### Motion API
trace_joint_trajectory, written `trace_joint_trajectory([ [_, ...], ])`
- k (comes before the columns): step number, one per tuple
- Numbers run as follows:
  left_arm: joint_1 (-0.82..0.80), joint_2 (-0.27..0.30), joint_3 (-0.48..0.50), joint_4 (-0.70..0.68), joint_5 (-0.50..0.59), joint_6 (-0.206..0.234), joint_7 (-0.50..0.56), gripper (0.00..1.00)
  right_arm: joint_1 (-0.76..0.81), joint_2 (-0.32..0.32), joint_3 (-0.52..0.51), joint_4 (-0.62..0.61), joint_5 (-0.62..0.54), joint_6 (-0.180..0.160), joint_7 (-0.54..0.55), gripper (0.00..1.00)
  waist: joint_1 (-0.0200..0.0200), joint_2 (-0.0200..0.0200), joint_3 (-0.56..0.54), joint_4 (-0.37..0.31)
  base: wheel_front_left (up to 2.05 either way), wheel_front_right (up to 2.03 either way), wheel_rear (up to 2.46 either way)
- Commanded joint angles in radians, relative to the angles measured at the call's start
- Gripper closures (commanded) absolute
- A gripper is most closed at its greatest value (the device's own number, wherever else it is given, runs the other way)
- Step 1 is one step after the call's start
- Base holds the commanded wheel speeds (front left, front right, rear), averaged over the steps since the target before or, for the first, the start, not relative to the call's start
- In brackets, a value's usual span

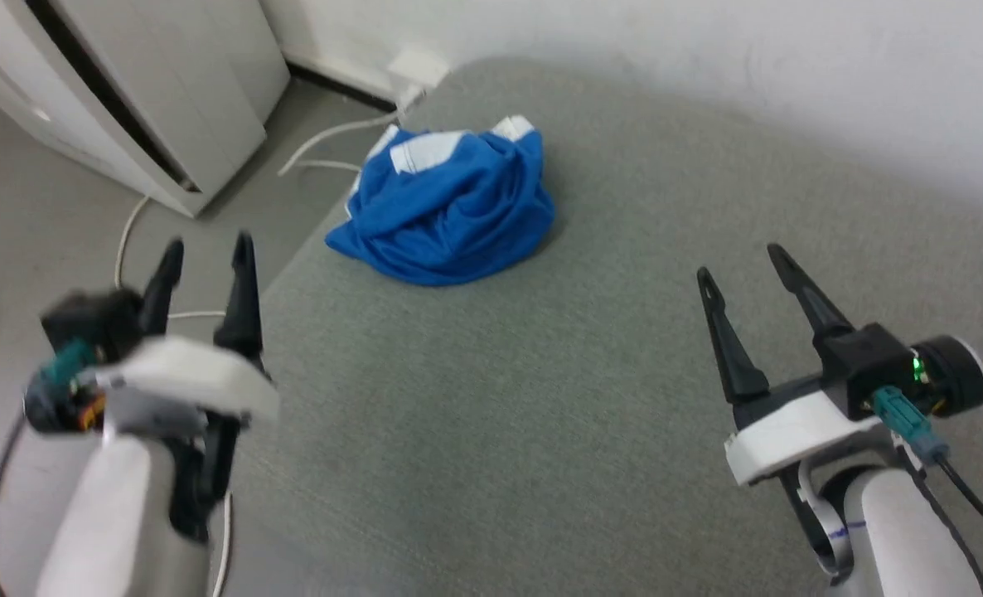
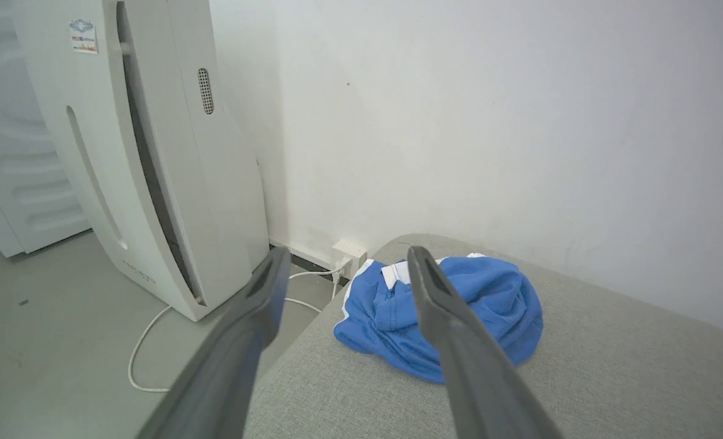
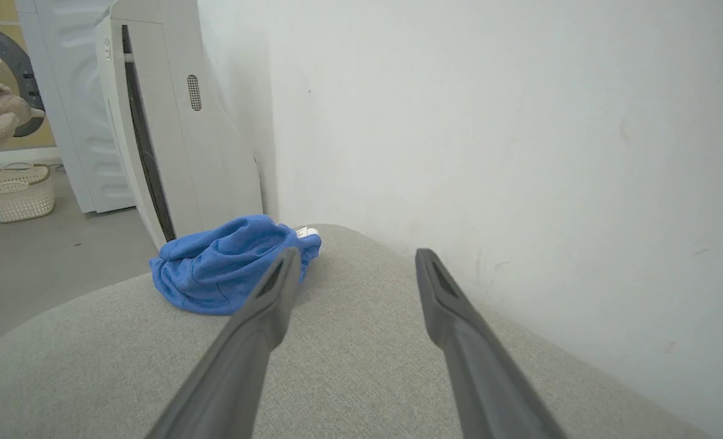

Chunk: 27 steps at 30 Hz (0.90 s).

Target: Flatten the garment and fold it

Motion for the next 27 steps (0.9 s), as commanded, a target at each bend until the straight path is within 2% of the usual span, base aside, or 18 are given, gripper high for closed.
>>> trace_joint_trajectory([
  [1,-0.061,0.007,0.003,0.023,-0.021,-0.016,0.024,0.0,-0.022,0.001,0.003,-0.009,-0.016,-0.002,0.007,0.0,-0.0002,0.0,0.176,-0.089,0.0,0.0,0.0],
  [8,-0.314,0.047,0.009,0.166,-0.14,-0.105,0.216,0.0,-0.109,0.001,0.025,-0.051,-0.065,-0.002,0.022,0.0,-0.0002,0.0,0.368,-0.193,0.0,0.0,0.0],
  [12,-0.415,0.065,0.04,0.239,-0.217,-0.107,0.341,0.0,-0.148,0.0,0.035,-0.063,-0.079,-0.002,0.018,0.0,-0.0002,0.0,0.442,-0.245,0.0,0.0,0.0],
  [16,-0.458,0.077,0.083,0.296,-0.309,-0.075,0.495,0.0,-0.171,0.0,0.036,-0.068,-0.079,-0.002,0.005,0.0,-0.0002,0.0,0.487,-0.288,0.0,0.0,0.0],
  [20,-0.441,0.088,0.144,0.323,-0.397,-0.02,0.615,0.0,-0.176,0.0,0.03,-0.056,-0.067,-0.002,-0.016,0.0,-0.0002,0.0,0.499,-0.324,0.0,0.0,0.0],
  [24,-0.381,0.097,0.157,0.333,-0.436,0.045,0.742,0.0,-0.17,0.0,0.021,-0.032,-0.051,-0.002,-0.035,0.0,-0.0002,0.0,0.474,-0.341,0.0,0.0,0.0],
  [27,-0.337,0.093,0.16,0.306,-0.469,0.068,0.819,0.0,-0.162,0.001,0.014,-0.012,-0.037,-0.002,-0.051,0.0,-0.0002,0.0,0.428,-0.343,0.0,0.0,0.0],
])
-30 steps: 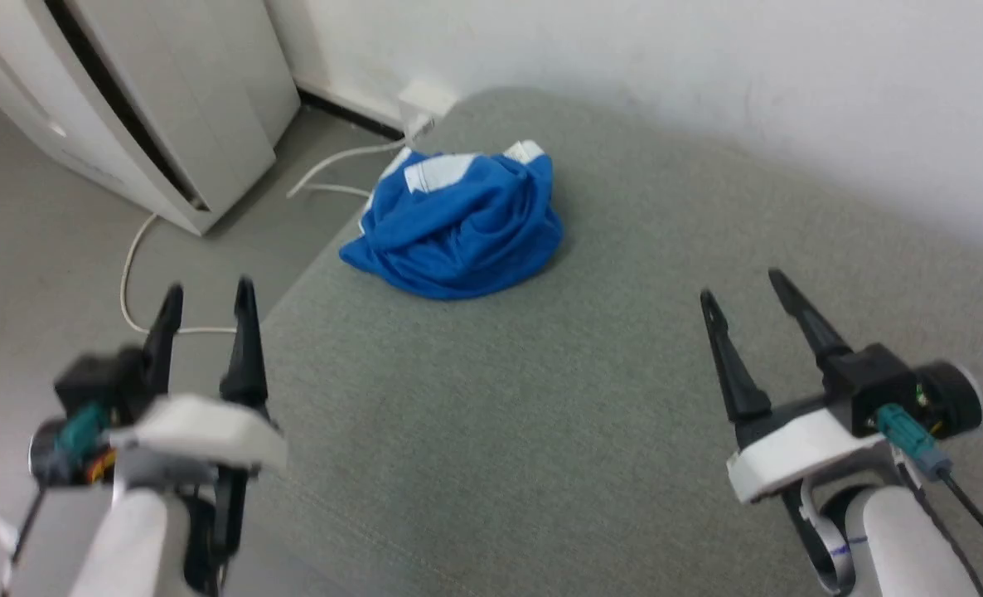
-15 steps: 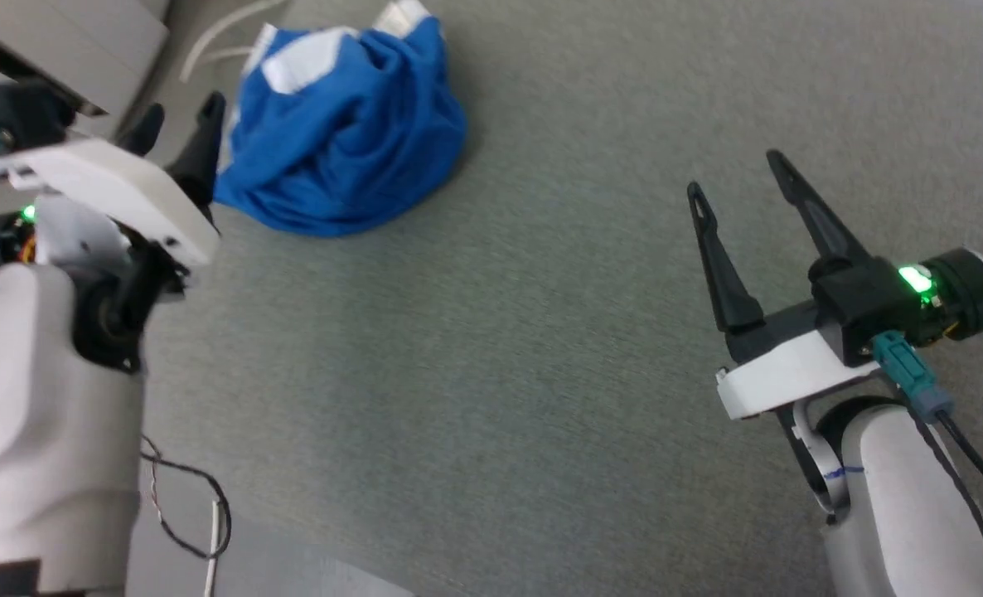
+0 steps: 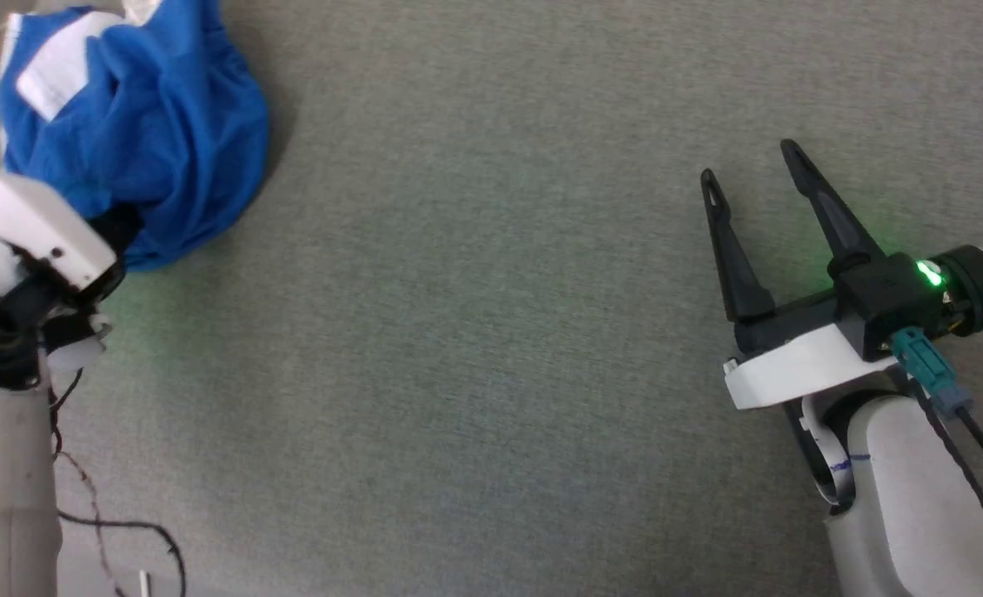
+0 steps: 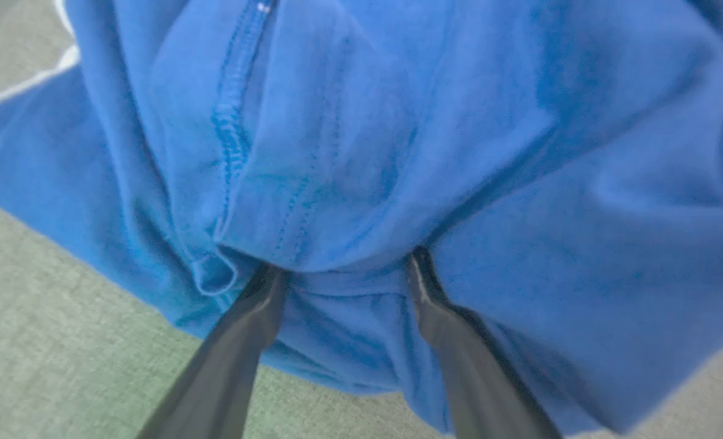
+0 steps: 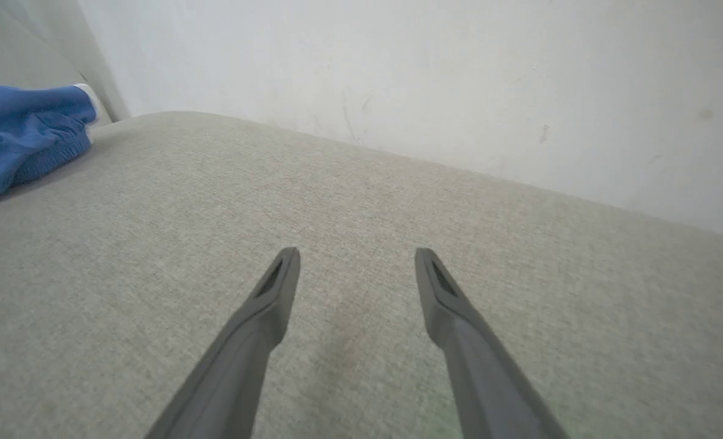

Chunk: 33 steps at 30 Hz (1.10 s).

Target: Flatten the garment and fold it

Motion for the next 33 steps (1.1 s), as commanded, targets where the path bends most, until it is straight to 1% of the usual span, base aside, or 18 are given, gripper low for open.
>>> trace_joint_trajectory([
  [1,0.057,-0.041,-0.011,0.004,-0.031,0.011,0.035,0.16,0.001,0.0,-0.001,0.01,0.012,-0.002,-0.013,0.0,0.0001,0.0,-0.031,-0.031,0.0,0.0,0.0],
  [3,0.08,-0.031,-0.008,-0.029,-0.026,0.013,0.036,0.87,0.005,0.0,0.003,0.023,0.025,-0.002,-0.022,0.0,0.0001,0.0,-0.073,-0.03,0.0,0.0,0.0],
  [4,0.09,-0.018,-0.009,-0.046,-0.011,0.01,0.023,1.0,0.009,0.0,0.006,0.031,0.032,-0.002,-0.027,0.0,0.0001,0.0,-0.097,-0.03,0.0,0.0,0.0],
  [6,0.099,0.01,-0.004,-0.085,0.04,0.0,-0.057,1.0,0.017,0.0,0.006,0.045,0.045,-0.002,-0.035,0.0,0.0001,0.0,-0.144,-0.028,0.0,0.0,0.0],
  [7,0.094,0.023,0.009,-0.103,0.073,-0.003,-0.132,1.0,0.022,0.0,0.005,0.052,0.052,-0.002,-0.037,0.0,0.0001,0.0,-0.166,-0.028,0.0,0.0,0.0],
  [9,0.068,0.025,0.051,-0.117,0.125,0.005,-0.307,1.0,0.034,0.0,0.004,0.067,0.064,-0.002,-0.042,0.0,0.0001,0.0,-0.214,-0.027,0.0,0.0,0.0],
  [11,0.043,0.033,0.061,-0.114,0.182,-0.004,-0.45,1.0,0.049,0.0,0.002,0.081,0.075,-0.002,-0.047,0.0,0.0001,0.0,-0.266,-0.028,0.0,0.0,0.0],
  [13,0.018,0.034,0.055,-0.118,0.218,-0.025,-0.554,1.0,0.066,0.0,-0.002,0.09,0.088,-0.002,-0.05,0.0,0.0001,0.0,-0.314,-0.032,0.0,0.0,0.0],
  [16,-0.016,0.034,0.023,-0.141,0.268,-0.052,-0.654,1.0,0.094,0.0,-0.015,0.101,0.105,-0.002,-0.055,0.0,0.0001,0.0,-0.38,-0.044,0.0,0.0,0.0],
  [19,-0.047,0.024,-0.026,-0.177,0.305,-0.08,-0.708,1.0,0.12,0.0,-0.027,0.106,0.12,-0.002,-0.057,0.0,0.0001,0.0,-0.436,-0.065,0.0,0.0,0.0],
  [23,-0.081,-0.009,-0.114,-0.228,0.342,-0.108,-0.717,1.0,0.155,0.0,-0.039,0.105,0.134,-0.002,-0.054,0.0,0.0001,0.0,-0.49,-0.106,0.0,0.0,0.0],
  [27,-0.102,-0.077,-0.19,-0.273,0.337,-0.123,-0.706,1.0,0.177,0.0,-0.053,0.094,0.143,-0.002,-0.05,0.0,0.0001,0.0,-0.517,-0.166,0.0,0.0,0.0],
  [28,-0.102,-0.077,-0.19,-0.273,0.337,-0.123,-0.706,1.0,0.177,0.0,-0.053,0.094,0.143,-0.002,-0.05,0.0,0.0001,0.0,-0.517,-0.166,0.0,0.0,0.0],
  [33,-0.086,-0.181,-0.296,-0.289,0.318,-0.143,-0.689,1.0,0.192,0.0,-0.069,0.074,0.14,-0.002,-0.039,0.0,0.0001,0.0,-0.519,-0.251,0.0,0.0,0.0],
])
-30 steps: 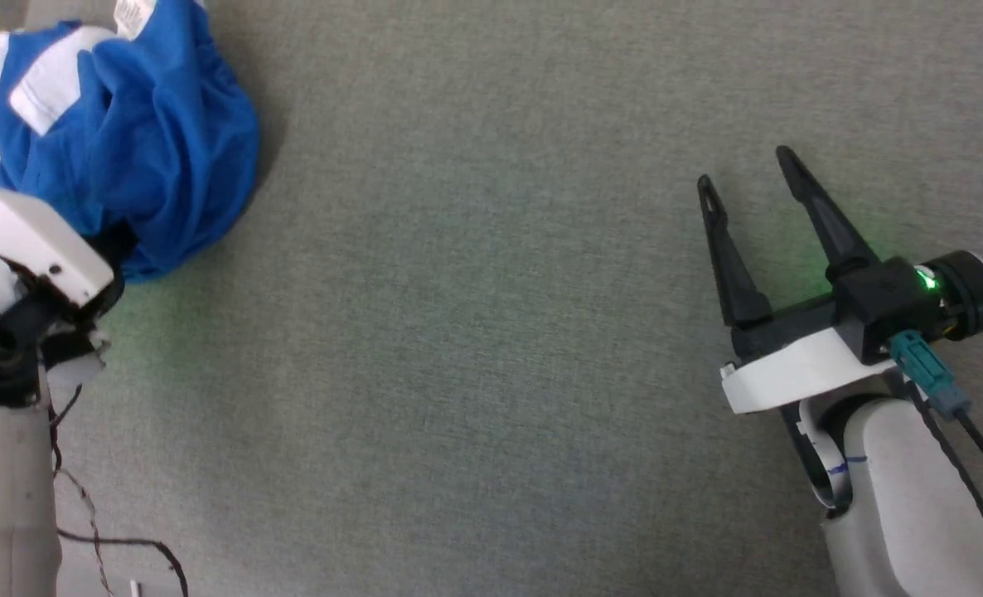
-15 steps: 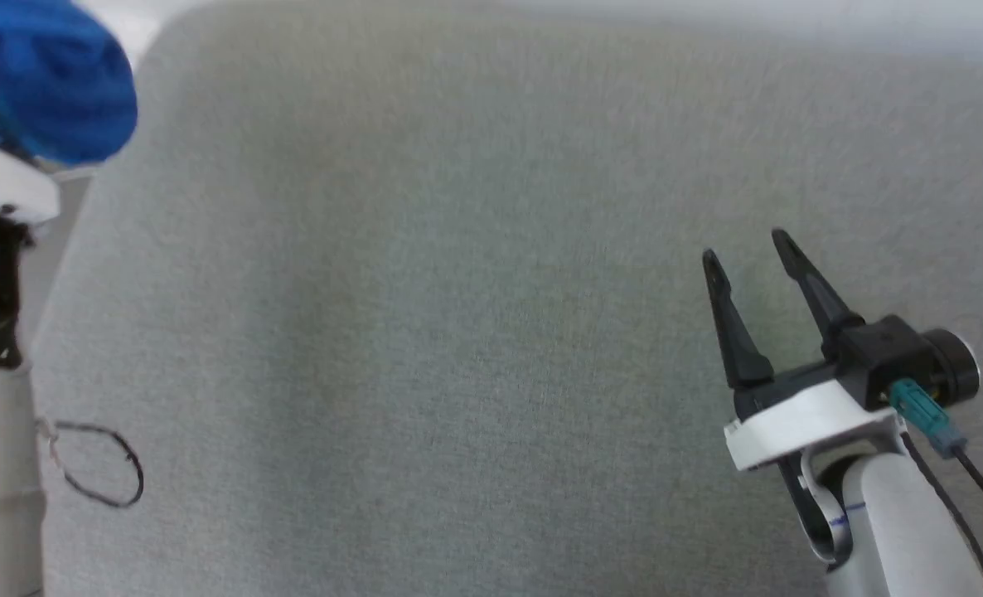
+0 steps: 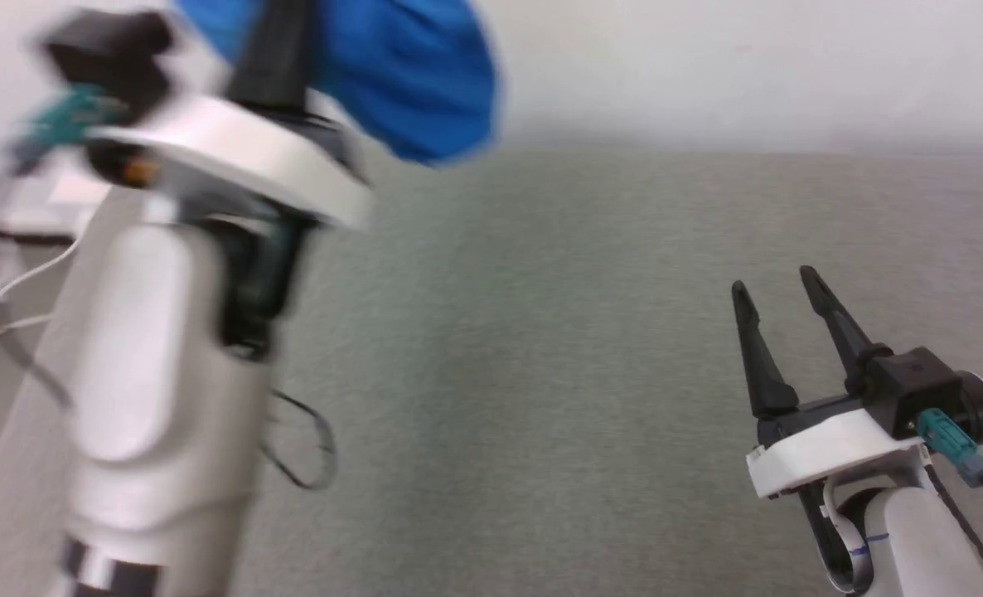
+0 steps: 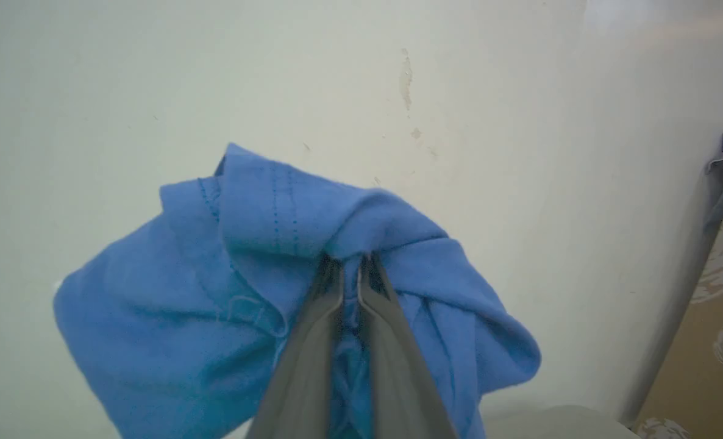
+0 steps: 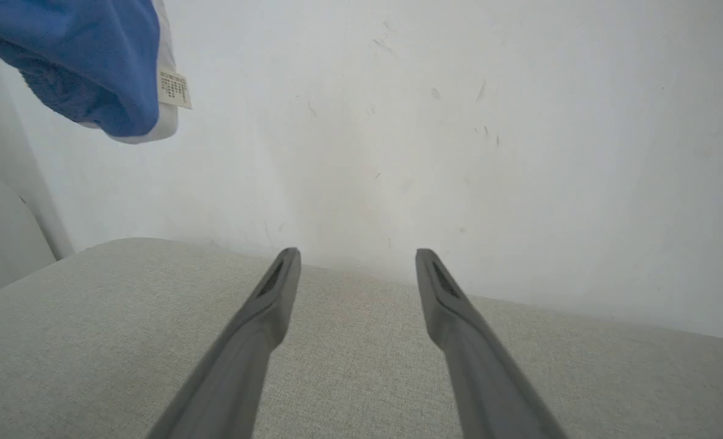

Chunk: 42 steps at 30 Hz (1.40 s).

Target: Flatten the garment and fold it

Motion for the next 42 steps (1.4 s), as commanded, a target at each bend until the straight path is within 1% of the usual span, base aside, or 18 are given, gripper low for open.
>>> trace_joint_trajectory([
  [1,0.015,-0.02,-0.023,0.001,-0.008,-0.011,0.009,1.0,0.011,0.0,-0.003,-0.008,0.001,-0.002,0.005,0.0,0.0002,0.0,-0.025,-0.108,0.0,0.0,0.0],
  [4,0.064,-0.074,-0.106,0.038,-0.027,-0.031,0.049,1.0,0.015,0.0,-0.013,-0.021,-0.002,-0.002,0.011,0.0,0.0002,0.0,-0.011,-0.152,0.0,0.0,0.0],
  [6,0.106,-0.098,-0.165,0.092,-0.057,-0.052,0.102,1.0,0.015,0.0,-0.015,-0.028,-0.001,-0.002,0.015,0.0,0.0002,0.0,0.0,-0.181,0.0,0.0,0.0],
  [9,0.165,-0.105,-0.259,0.195,-0.061,-0.073,0.201,1.0,0.012,0.0,-0.011,-0.036,0.001,-0.002,0.019,0.0,0.0002,0.0,0.016,-0.218,0.0,0.0,0.0],
  [14,0.239,-0.105,-0.351,0.363,-0.077,-0.084,0.356,1.0,0.013,0.0,-0.008,-0.037,0.002,-0.002,0.021,0.0,0.0002,0.0,0.027,-0.252,0.0,0.0,0.0],
  [15,0.25,-0.104,-0.36,0.391,-0.08,-0.082,0.381,0.95,0.014,0.0,-0.008,-0.036,0.002,-0.002,0.022,0.0,0.0002,0.0,0.027,-0.254,0.0,0.0,0.0],
  [16,0.258,-0.103,-0.364,0.413,-0.083,-0.076,0.397,0.56,0.015,0.0,-0.009,-0.036,0.001,-0.002,0.023,0.0,0.0002,0.0,0.027,-0.254,0.0,0.0,0.0],
  [17,0.264,-0.103,-0.368,0.429,-0.083,-0.07,0.407,0.0,0.017,0.0,-0.01,-0.036,0.0,-0.002,0.024,0.0,0.0002,0.0,0.026,-0.253,0.0,0.0,0.0],
  [19,0.271,-0.103,-0.365,0.442,-0.087,-0.061,0.405,0.0,0.022,0.0,-0.015,-0.037,-0.004,-0.002,0.029,0.0,0.0002,0.0,0.023,-0.242,0.0,0.0,0.0],
  [21,0.278,-0.103,-0.35,0.437,-0.092,-0.049,0.377,0.0,0.027,0.0,-0.015,-0.038,-0.009,-0.002,0.034,0.0,0.0002,0.0,0.017,-0.226,0.0,0.0,0.0],
  [24,0.299,-0.102,-0.302,0.395,-0.108,-0.03,0.281,0.0,0.034,0.0,-0.009,-0.04,-0.012,-0.002,0.043,0.0,0.0002,0.0,0.003,-0.2,0.0,0.0,0.0],
  [26,0.322,-0.101,-0.257,0.346,-0.116,-0.016,0.18,0.0,0.038,0.0,-0.008,-0.044,-0.013,-0.002,0.049,0.0,0.0002,0.0,-0.006,-0.18,0.0,0.0,0.0],
  [28,0.35,-0.092,-0.21,0.289,-0.102,0.01,0.052,0.0,0.042,0.0,-0.007,-0.049,-0.016,-0.002,0.053,0.0,0.0002,0.0,-0.016,-0.16,0.0,0.0,0.0],
  [31,0.407,-0.064,-0.156,0.216,-0.054,0.054,-0.13,0.0,0.048,0.0,-0.002,-0.055,-0.022,-0.002,0.061,0.0,0.0002,0.0,-0.029,-0.13,0.0,0.0,0.0],
  [34,0.476,-0.034,-0.114,0.157,-0.012,0.094,-0.267,0.0,0.049,0.0,0.015,-0.062,-0.034,-0.002,0.073,0.0,0.0002,0.0,-0.036,-0.1,0.0,0.0,0.0],
  [38,0.559,0.0,-0.069,0.098,0.043,0.128,-0.326,0.0,0.037,0.0,0.075,-0.062,-0.056,-0.002,0.125,0.0,0.0002,0.0,-0.033,-0.062,0.0,0.0,0.0],
  [40,0.593,0.001,-0.04,0.071,0.061,0.142,-0.334,0.0,0.018,0.0,0.133,-0.048,-0.078,-0.002,0.181,0.0,0.0002,0.0,-0.024,-0.046,0.0,0.0,0.0],
  [42,0.619,-0.006,-0.006,0.043,0.083,0.153,-0.336,0.0,-0.008,-0.01,0.205,-0.018,-0.088,-0.002,0.259,0.0,0.0002,0.0,-0.013,-0.028,0.0,0.0,0.0],
])
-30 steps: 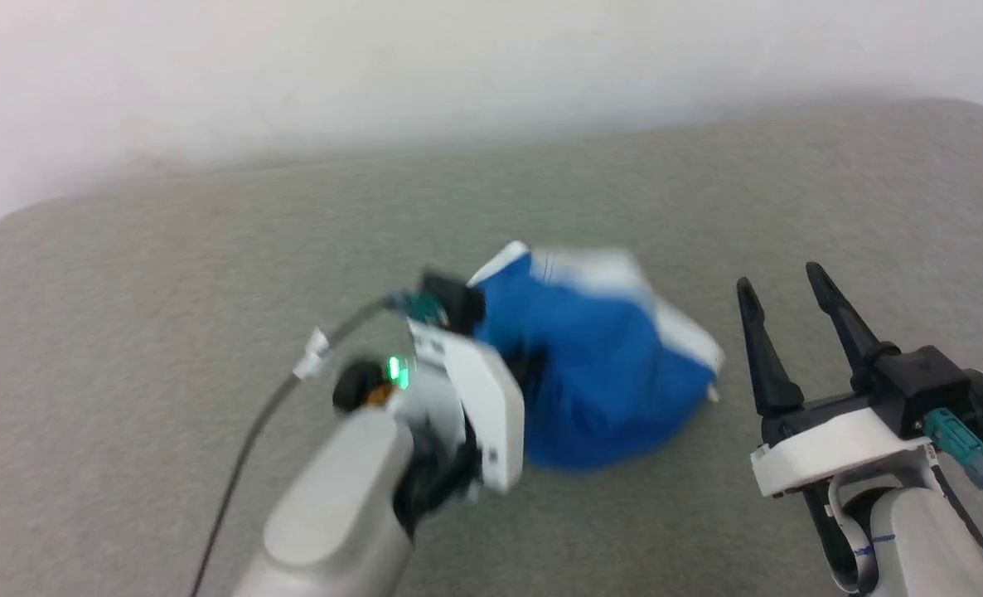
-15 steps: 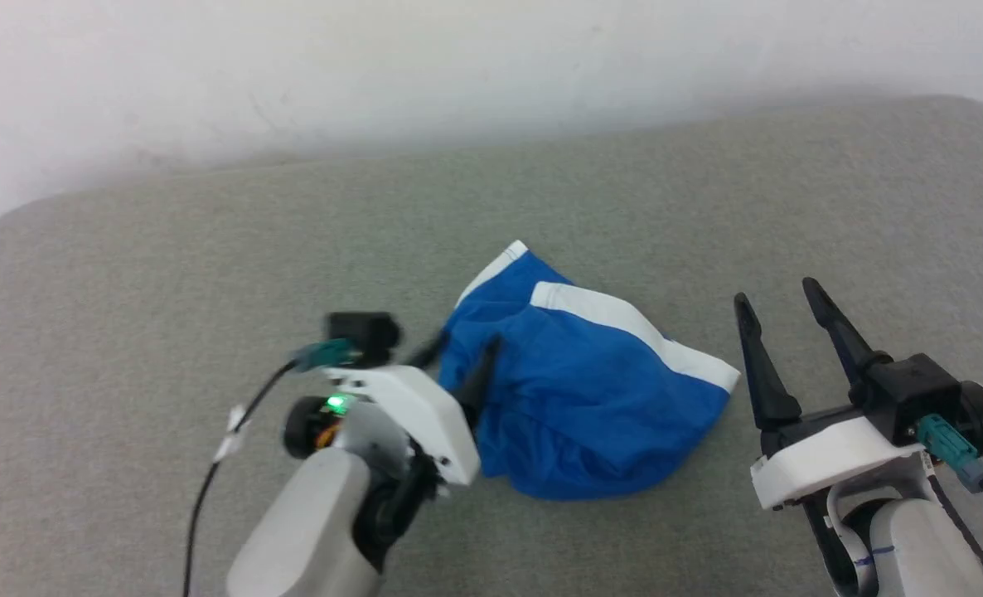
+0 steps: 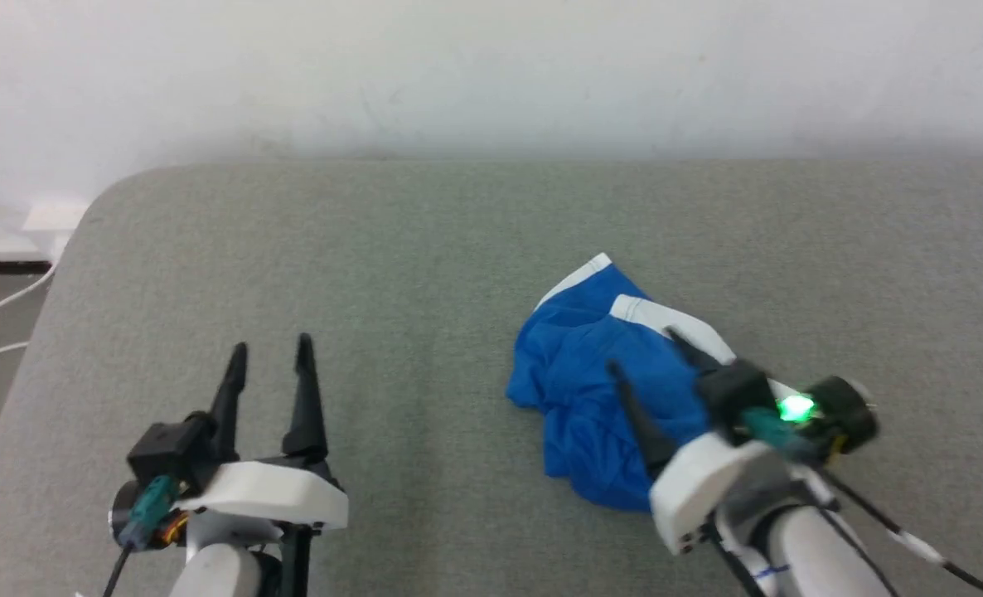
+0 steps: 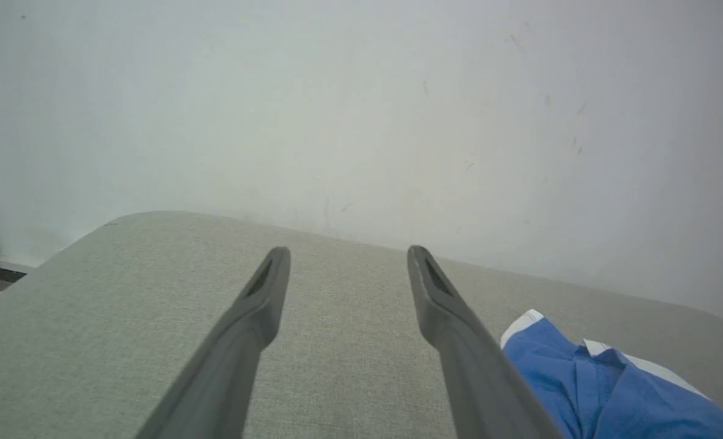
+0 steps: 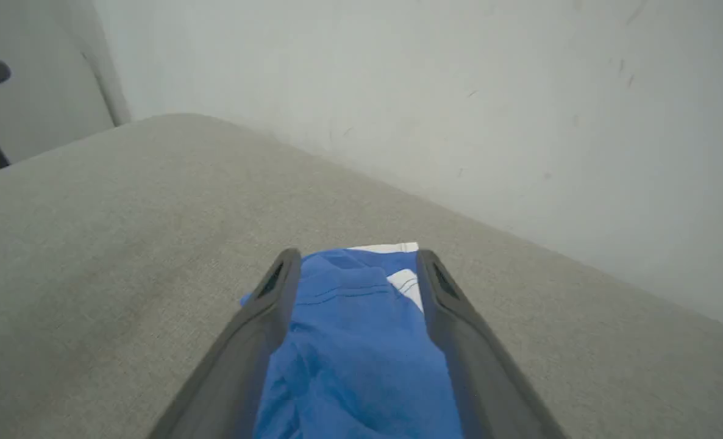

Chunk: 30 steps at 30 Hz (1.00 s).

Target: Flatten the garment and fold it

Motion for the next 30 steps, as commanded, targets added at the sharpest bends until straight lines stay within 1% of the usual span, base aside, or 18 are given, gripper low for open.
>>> trace_joint_trajectory([
  [1,0.018,-0.012,0.027,-0.025,0.016,0.008,-0.005,0.0,-0.033,-0.015,0.047,0.024,-0.003,-0.002,0.054,0.0,0.0001,0.0,0.02,0.038,0.0,0.0,0.0],
  [4,0.036,-0.042,0.067,-0.059,0.044,-0.004,-0.005,0.0,-0.092,-0.054,0.116,0.075,-0.009,-0.002,0.188,0.0,0.0001,0.0,0.042,0.066,0.0,0.0,0.0],
  [9,0.033,-0.086,0.102,-0.073,0.084,-0.047,-0.005,0.0,-0.176,-0.077,0.149,0.158,-0.017,-0.002,0.387,0.0,0.0001,0.0,0.075,0.105,0.0,0.0,0.0],
  [10,0.031,-0.094,0.107,-0.071,0.089,-0.055,-0.005,0.0,-0.19,-0.082,0.156,0.171,-0.018,-0.002,0.414,0.22,0.0001,0.0,0.079,0.111,0.0,0.0,0.0],
  [11,0.028,-0.1,0.112,-0.069,0.094,-0.063,-0.005,0.0,-0.201,-0.086,0.161,0.183,-0.016,-0.002,0.444,0.62,0.0001,0.0,0.081,0.118,0.0,0.0,0.0],
  [12,0.026,-0.107,0.115,-0.066,0.098,-0.071,-0.005,0.0,-0.21,-0.089,0.169,0.192,-0.011,-0.002,0.47,0.91,0.0001,0.0,0.083,0.124,0.0,0.0,0.0],
  [13,0.024,-0.112,0.118,-0.063,0.101,-0.078,-0.005,0.0,-0.217,-0.089,0.173,0.193,-0.005,-0.002,0.485,1.0,0.0001,0.0,0.084,0.128,0.0,0.0,0.0],
  [15,0.022,-0.12,0.127,-0.058,0.108,-0.089,-0.005,0.0,-0.231,-0.086,0.184,0.183,0.008,-0.002,0.496,1.0,0.0001,0.0,0.083,0.133,0.0,0.0,0.0],
  [17,0.022,-0.126,0.137,-0.054,0.113,-0.098,-0.005,0.0,-0.244,-0.075,0.195,0.162,0.026,-0.002,0.483,1.0,0.0001,0.0,0.08,0.134,0.0,0.0,0.0],
  [23,0.027,-0.135,0.162,-0.05,0.127,-0.111,-0.005,0.0,-0.303,-0.023,0.239,0.068,0.116,-0.002,0.387,1.0,0.0001,0.0,0.063,0.121,0.0,0.0,0.0],
  [25,0.028,-0.137,0.166,-0.049,0.13,-0.116,-0.005,0.0,-0.326,-0.008,0.226,0.024,0.161,-0.002,0.34,1.0,0.0001,0.0,0.056,0.115,0.0,0.0,0.0],
  [27,0.03,-0.138,0.17,-0.047,0.134,-0.119,-0.005,0.0,-0.338,0.001,0.191,-0.016,0.195,-0.002,0.3,1.0,0.0001,0.0,0.05,0.11,0.0,0.0,0.0],
  [29,0.032,-0.138,0.172,-0.045,0.139,-0.123,-0.005,0.0,-0.333,0.004,0.137,-0.041,0.202,-0.002,0.278,1.0,0.0001,0.0,0.045,0.106,0.0,0.0,0.0],
  [30,0.032,-0.138,0.172,-0.045,0.139,-0.123,-0.005,0.0,-0.333,0.004,0.137,-0.041,0.202,-0.002,0.278,1.0,0.0001,0.0,0.045,0.106,0.0,0.0,0.0],
])
